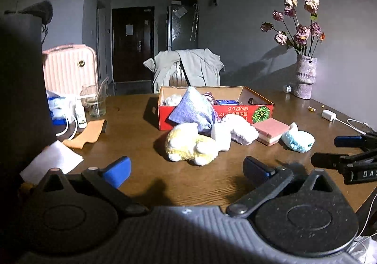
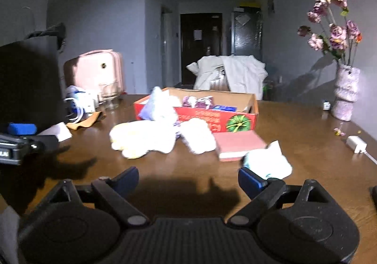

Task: Organize soft objects
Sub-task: 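Reach the left tool to the yellow-and-white plush toy and grasp it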

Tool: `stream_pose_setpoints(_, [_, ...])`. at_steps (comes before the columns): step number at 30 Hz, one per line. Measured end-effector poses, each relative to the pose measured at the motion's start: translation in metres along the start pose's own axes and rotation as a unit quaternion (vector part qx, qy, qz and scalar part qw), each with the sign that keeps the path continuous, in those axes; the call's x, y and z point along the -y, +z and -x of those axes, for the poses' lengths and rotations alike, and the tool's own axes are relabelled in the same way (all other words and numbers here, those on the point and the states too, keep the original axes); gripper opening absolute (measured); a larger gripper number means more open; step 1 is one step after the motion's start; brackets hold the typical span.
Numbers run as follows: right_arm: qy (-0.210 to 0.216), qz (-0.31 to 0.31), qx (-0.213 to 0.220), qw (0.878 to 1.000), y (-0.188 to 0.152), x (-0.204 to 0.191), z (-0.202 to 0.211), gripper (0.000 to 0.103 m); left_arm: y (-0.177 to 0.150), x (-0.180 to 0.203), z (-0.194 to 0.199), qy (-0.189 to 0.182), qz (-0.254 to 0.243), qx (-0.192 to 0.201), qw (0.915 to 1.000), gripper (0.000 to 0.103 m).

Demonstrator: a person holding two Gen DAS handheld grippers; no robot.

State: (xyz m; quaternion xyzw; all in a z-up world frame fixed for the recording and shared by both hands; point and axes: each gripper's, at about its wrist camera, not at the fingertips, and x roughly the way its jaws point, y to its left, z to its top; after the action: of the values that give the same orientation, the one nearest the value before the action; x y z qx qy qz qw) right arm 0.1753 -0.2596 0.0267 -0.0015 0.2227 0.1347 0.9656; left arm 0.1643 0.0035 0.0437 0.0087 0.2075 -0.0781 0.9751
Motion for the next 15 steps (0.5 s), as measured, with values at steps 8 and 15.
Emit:
stream_pose_setpoints(8, [-0.007, -0.009, -0.009, 1.0, -0.001, -0.004, -0.004, 0.091, 0.0, -0.006, -0.014, -0.007, 0.016, -0.013, 0.9998, 0.103])
stream_pose_setpoints(15, [0.027, -0.01, -0.015, 0.999, 0.009, -0.009, -0.031, 0.09, 0.014, -0.019, -0.053, -0.035, 0.033, -0.03, 0.9984, 0.103])
